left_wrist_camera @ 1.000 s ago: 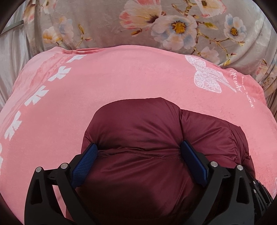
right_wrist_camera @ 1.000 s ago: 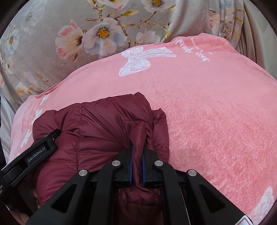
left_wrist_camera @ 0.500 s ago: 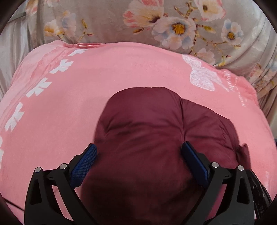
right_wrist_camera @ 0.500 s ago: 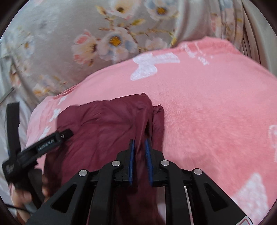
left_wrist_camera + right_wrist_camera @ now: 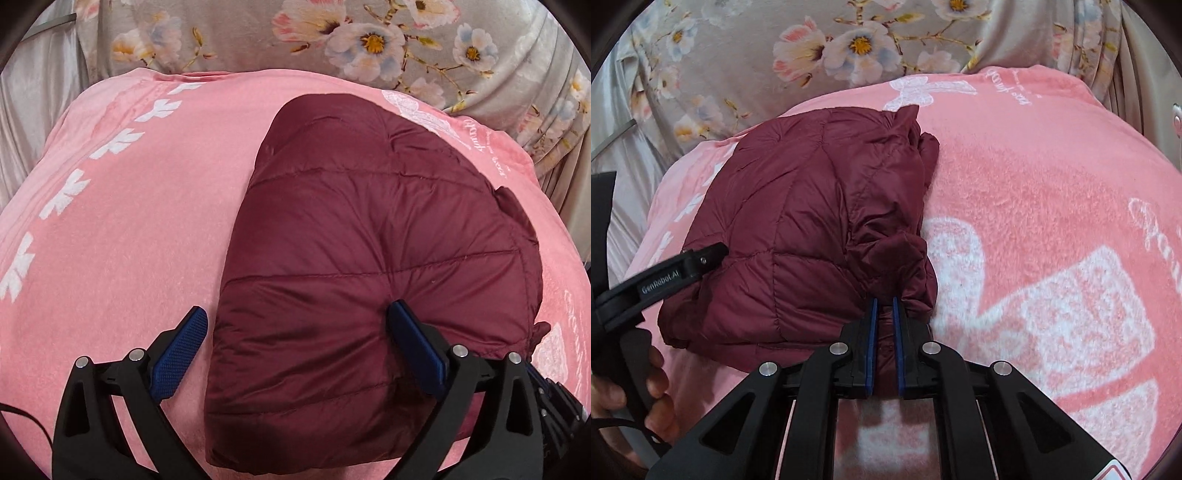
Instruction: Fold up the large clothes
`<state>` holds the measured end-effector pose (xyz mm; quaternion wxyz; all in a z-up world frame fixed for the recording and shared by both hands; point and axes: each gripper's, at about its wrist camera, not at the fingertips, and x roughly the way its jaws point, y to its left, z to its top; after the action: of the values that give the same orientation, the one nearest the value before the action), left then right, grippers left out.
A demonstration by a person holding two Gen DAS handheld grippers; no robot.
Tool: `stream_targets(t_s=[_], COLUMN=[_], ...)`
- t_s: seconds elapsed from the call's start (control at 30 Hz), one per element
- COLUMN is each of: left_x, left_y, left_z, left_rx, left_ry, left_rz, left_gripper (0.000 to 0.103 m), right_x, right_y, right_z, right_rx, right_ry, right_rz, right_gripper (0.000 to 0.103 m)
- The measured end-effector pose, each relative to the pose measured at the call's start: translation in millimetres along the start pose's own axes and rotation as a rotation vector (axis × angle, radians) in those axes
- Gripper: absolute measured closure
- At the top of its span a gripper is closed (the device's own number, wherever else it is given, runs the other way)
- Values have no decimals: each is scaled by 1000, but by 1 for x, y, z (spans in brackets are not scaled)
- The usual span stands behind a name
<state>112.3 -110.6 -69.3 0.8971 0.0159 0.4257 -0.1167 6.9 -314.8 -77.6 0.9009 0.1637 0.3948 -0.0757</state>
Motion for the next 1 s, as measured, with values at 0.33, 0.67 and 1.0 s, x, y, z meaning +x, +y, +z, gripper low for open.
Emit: stream_targets(t_s=[0.33, 0.67, 1.0], left_x=[12, 11, 5], left_y=[5, 8, 10], left_z=[-10, -12, -16], left_rx=[-18, -34, -48], left_ry=[-9, -22, -46], left_rz=[-25, -39, -29], left_gripper=[5, 5, 5], right_x=[7, -44, -38], right_y=[-9, -9, -17], right_z=[-3, -9, 2], right_rx=[51, 38, 113], right_ry=[31, -107, -78], right_rz=[43, 5, 115], right_gripper=[100, 66, 100])
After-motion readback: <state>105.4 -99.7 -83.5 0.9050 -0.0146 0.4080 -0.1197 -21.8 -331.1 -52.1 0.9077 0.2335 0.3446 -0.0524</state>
